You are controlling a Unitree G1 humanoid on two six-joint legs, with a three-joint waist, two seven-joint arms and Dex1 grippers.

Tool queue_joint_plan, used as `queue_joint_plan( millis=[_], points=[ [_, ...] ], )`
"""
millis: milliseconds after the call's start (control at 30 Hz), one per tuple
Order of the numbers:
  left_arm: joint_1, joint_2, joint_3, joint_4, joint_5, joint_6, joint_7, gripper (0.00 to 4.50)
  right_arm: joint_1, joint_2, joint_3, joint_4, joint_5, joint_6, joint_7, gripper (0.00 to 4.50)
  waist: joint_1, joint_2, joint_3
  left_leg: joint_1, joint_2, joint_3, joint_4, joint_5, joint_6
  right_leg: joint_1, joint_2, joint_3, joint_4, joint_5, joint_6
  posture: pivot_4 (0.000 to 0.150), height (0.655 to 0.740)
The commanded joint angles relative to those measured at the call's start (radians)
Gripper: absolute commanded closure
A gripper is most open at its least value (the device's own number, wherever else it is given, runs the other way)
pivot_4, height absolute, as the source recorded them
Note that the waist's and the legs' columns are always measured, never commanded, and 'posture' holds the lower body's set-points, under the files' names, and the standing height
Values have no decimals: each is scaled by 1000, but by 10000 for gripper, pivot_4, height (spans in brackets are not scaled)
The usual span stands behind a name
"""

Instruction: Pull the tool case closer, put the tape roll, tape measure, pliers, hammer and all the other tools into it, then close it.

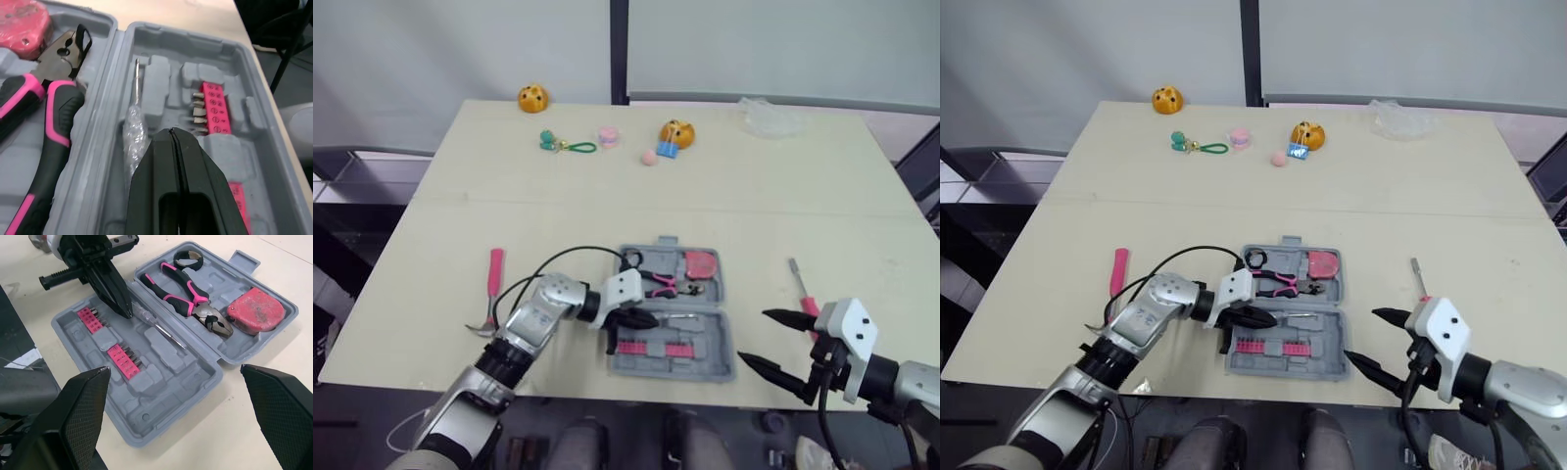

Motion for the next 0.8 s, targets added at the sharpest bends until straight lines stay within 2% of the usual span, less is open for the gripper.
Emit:
queue_joint_plan(
  millis=[33,233,400,800],
  points=[
    [-23,-14,5,22,15,-11,5,44669,-1,-6,-28,-6,14,-3,6,0,1,0,0,0,0,0,0,0,0,0,0,0,0,0,0,1500,7400],
    [-59,-45,11,59,16,-23,0,44669,-9,-7,-21,-5,16,0,5,0,1,0,0,0,0,0,0,0,0,0,0,0,0,0,0,1500,7400],
    [-76,-73,49,38,-32,5,-18,44669,-5,-5,-21,-9,14,-1,5,0,1,0,0,0,0,0,0,0,0,0,0,0,0,0,0,1500,7400],
    [-93,-101,16,159,53,-83,13,44669,-23,-7,-11,1,8,-2,4,0,2,0,0,0,0,0,0,0,0,0,0,0,0,0,0,1500,7400]
  ],
)
